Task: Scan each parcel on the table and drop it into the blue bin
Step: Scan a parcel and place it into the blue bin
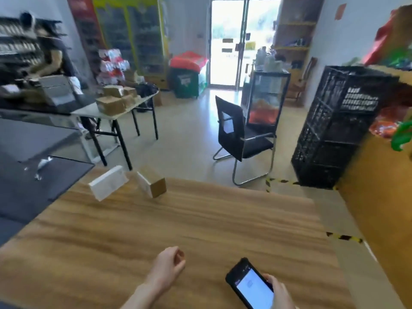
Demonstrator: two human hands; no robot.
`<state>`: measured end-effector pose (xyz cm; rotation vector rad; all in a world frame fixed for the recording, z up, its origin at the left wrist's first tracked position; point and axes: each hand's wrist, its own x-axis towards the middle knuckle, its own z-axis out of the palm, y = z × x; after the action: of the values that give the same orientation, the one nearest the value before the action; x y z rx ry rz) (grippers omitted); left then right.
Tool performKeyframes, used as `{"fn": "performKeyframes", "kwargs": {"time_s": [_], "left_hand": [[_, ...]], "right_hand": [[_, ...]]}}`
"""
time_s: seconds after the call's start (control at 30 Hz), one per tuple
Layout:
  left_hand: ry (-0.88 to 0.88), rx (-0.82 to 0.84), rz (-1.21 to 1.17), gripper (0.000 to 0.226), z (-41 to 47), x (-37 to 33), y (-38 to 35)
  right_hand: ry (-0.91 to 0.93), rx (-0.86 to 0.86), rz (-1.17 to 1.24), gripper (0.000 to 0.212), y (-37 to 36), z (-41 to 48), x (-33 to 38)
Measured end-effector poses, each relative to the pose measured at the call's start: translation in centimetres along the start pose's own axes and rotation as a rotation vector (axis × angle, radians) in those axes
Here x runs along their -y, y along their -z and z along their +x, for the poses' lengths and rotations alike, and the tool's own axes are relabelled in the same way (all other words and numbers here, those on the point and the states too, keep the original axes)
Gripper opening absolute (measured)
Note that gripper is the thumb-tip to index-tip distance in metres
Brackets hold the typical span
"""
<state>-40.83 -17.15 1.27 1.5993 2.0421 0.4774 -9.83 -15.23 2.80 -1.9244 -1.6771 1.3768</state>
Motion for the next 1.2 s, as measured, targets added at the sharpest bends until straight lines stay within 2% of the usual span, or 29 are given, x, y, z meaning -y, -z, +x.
{"fn": "performKeyframes", "kwargs": {"time_s": [0.13,0.17,0.27,0.37,0.5,0.7,0.83,0.97,1.2], "left_hand": [[0.094,-0.093,-0.030,0.020,5.4,7.5,5.7],[0.105,-0.110,-0.020,0.023,6.9,8.9,7.0],[0.126,-0.142,0.019,0.036,11.3,12.1,10.0],[0.095,-0.149,0.096,0.050,16.3,13.9,12.6],[0.006,-0.120,0.284,0.068,22.8,14.3,15.4],[-0.085,0.040,0.588,0.093,31.2,14.8,16.4],[-0.093,0.173,0.647,0.084,35.0,15.7,16.5],[-0.171,0.183,0.658,0.085,37.0,15.6,16.0],[-0.169,0.259,0.480,0.079,36.5,13.8,15.0]], "right_hand": [[0.067,0.039,-0.047,0.055,-5.0,6.1,8.0],[0.056,0.043,-0.085,0.058,-6.3,7.3,10.0],[0.082,0.098,-0.114,0.088,-9.5,9.3,13.9],[0.074,0.099,-0.162,0.098,-11.2,11.6,18.0],[0.087,0.042,-0.186,0.100,-12.7,14.5,21.6],[0.108,-0.006,-0.186,0.091,-13.7,17.3,23.2],[0.098,0.009,-0.195,0.089,-13.8,18.1,23.1],[0.046,0.021,-0.188,0.089,-13.7,18.1,22.6],[0.003,-0.002,-0.139,0.090,-13.2,18.3,22.1]]}}
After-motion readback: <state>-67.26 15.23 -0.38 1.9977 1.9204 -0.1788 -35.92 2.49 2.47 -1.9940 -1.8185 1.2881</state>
